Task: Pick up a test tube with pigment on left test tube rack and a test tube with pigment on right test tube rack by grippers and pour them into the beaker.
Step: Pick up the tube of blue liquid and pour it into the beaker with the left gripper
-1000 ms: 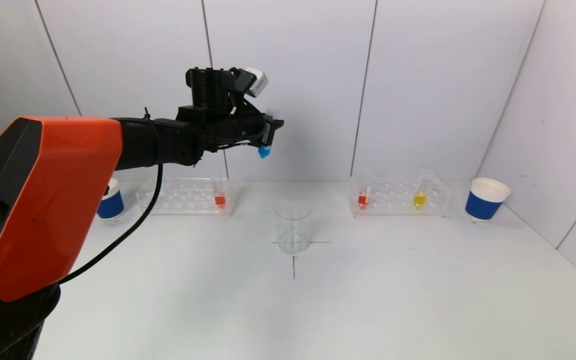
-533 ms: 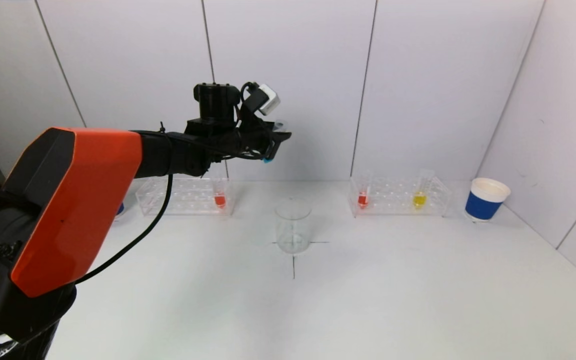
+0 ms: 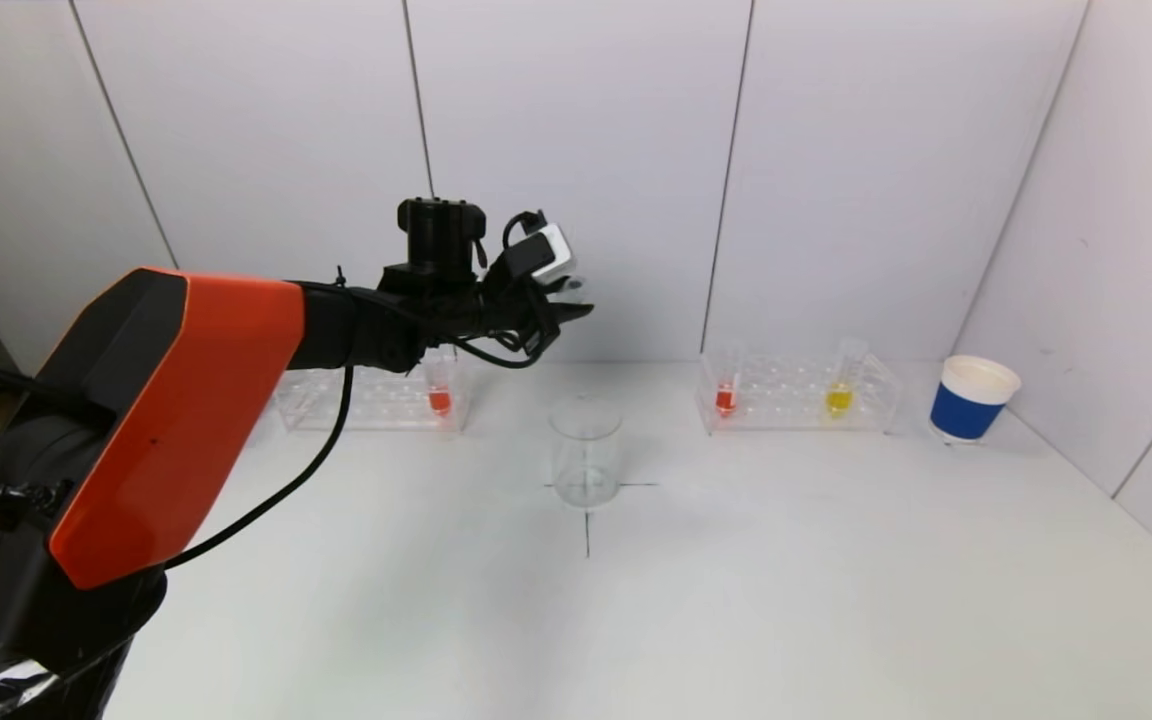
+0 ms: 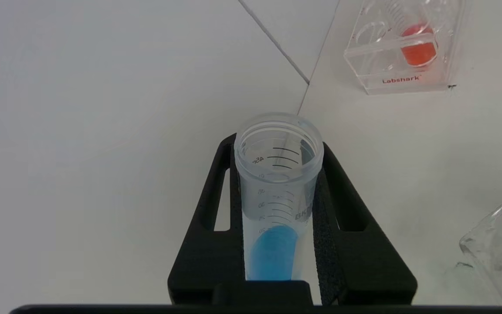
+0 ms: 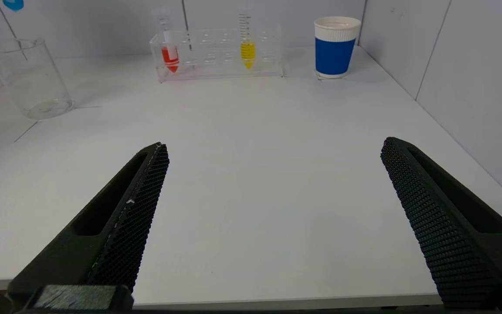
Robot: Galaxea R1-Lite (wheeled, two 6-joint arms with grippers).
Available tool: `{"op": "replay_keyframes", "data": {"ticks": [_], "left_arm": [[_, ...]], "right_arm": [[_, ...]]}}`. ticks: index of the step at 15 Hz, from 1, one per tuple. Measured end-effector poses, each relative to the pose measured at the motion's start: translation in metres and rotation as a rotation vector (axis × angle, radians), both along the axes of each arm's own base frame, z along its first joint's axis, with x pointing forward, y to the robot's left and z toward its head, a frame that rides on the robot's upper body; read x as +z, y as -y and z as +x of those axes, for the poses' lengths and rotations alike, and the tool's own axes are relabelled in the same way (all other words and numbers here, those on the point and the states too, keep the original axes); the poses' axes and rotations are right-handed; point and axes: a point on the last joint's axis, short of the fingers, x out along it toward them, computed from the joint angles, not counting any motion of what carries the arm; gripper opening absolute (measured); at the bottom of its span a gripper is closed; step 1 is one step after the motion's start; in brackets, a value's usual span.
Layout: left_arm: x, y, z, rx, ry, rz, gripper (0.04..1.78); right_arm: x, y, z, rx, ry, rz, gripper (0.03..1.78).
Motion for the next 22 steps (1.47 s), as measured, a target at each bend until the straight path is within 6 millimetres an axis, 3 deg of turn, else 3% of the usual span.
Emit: {"op": "replay_keyframes", "data": {"ticks": [9, 16, 22], "left_arm": [[-0.026, 0.0, -0.011, -0.155, 0.226, 0.024, 0.45], [-0.026, -0.017, -0.021, -0.212, 0.381, 0.141, 0.45], [-0.023, -0.026, -0.028, -0.23, 0.398, 0.237, 0.45]], "right_arm": [[0.0, 0.0, 0.0, 0.0, 0.0, 0.0, 1.77], [0.0, 0.0, 0.0, -0.001, 0.0, 0.0, 1.77], [0.0, 0.0, 0.0, -0.001, 0.0, 0.0, 1.77]]}}
